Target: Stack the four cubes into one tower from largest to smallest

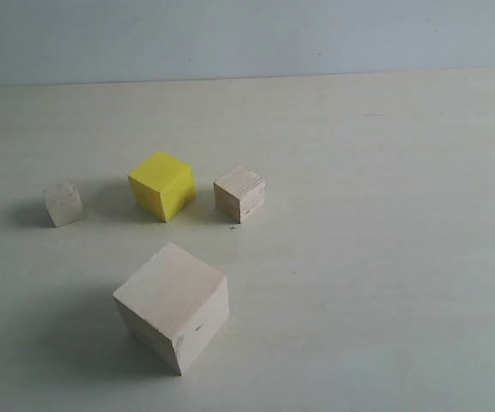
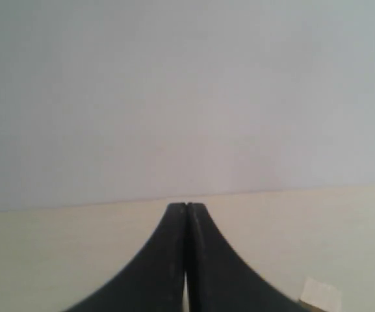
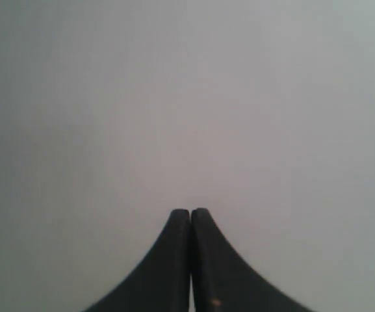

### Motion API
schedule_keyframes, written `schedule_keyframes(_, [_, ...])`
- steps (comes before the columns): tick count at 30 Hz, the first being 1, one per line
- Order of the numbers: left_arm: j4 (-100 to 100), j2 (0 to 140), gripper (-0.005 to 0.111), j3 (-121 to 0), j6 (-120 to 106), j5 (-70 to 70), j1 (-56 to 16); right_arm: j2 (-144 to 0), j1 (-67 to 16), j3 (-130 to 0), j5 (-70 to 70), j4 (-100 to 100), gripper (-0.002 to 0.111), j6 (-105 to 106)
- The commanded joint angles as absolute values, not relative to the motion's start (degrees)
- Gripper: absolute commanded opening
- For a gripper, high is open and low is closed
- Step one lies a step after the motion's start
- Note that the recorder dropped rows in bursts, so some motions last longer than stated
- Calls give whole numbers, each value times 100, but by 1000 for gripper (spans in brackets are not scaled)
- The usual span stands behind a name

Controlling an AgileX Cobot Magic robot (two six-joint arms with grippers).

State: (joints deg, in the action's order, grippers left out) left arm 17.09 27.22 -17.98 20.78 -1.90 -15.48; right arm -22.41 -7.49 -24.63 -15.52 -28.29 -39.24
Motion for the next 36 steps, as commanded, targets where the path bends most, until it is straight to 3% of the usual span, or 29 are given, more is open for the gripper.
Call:
schedule_keyframes(1, [1788,3188,0,-1835,2128,-187,-2190,-3162,-1216,-2653,-2368,-5589,0,-6121])
schedule_keyframes(9, [2314,3834,0,-2414,2128,922,-3213,-4879,-1819,-2934,-3068,-9820,0,-9728])
schedule_keyframes(17, [1411,4271,0,-3258,2128,2381,-3608,-5405,-1967,-2968,-3126,-9995,0,-10484])
schedule_keyframes(26, [1289,4246,0,-3542,2155,768,-3608,-5405,-1967,-2968,-3139,-9912,0,-10498])
schedule_keyframes(36, [1289,4258,0,-3542,3066,251,-3608,-5405,-1967,-2968,-3130,-9694,0,-10498])
